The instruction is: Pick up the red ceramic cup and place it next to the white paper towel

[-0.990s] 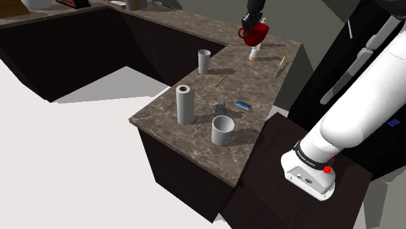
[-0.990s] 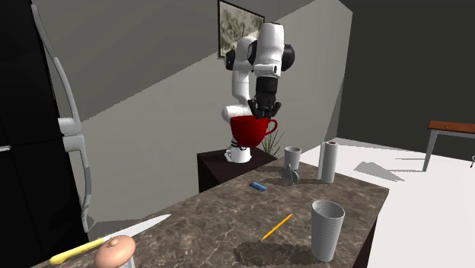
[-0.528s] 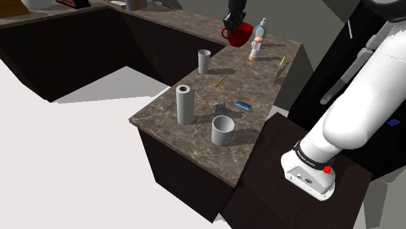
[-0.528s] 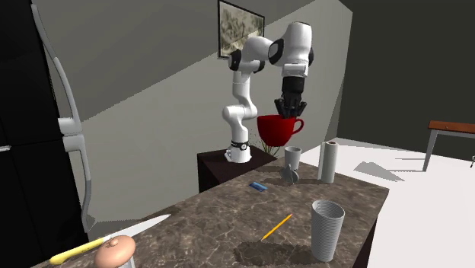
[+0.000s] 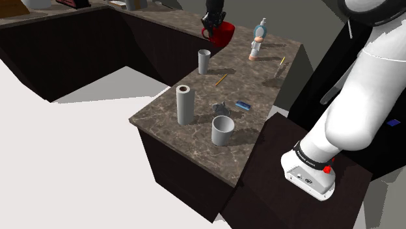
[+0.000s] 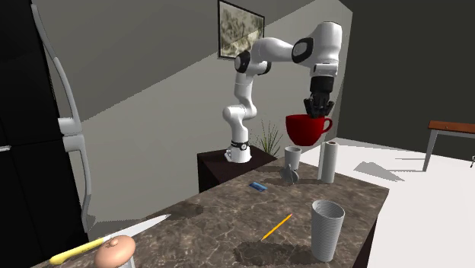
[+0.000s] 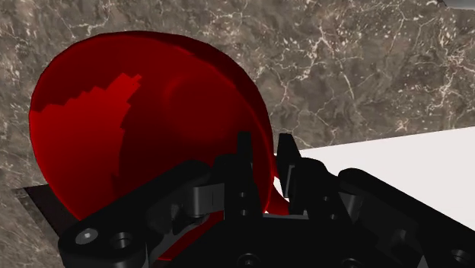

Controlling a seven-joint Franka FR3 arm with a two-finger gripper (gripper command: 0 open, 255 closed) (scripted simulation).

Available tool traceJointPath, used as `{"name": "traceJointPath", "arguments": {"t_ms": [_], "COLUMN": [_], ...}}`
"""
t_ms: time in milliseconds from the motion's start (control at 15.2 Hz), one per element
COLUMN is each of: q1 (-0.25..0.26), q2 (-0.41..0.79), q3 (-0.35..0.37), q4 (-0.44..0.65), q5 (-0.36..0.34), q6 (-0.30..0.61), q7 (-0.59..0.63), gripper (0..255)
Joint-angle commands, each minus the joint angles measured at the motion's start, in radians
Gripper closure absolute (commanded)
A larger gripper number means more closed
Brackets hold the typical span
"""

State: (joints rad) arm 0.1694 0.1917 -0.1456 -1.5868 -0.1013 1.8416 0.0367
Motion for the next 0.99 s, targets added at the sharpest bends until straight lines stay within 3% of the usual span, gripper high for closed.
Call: {"name": "traceJointPath", "arguments": {"t_ms": [0,594,924], "q1": [0.022,0.116,0.117], "q2": [0.041,0.294,0.28], "q3": [0.015,0.067,0.067], "q4": [0.056,0.435,0.347], "q5": [0.001,0.002,0.0], "q6": [-0.019,-0.164,-0.09], "q7": [0.037,0.174,0.183], "gripper": [255,255,255]}}
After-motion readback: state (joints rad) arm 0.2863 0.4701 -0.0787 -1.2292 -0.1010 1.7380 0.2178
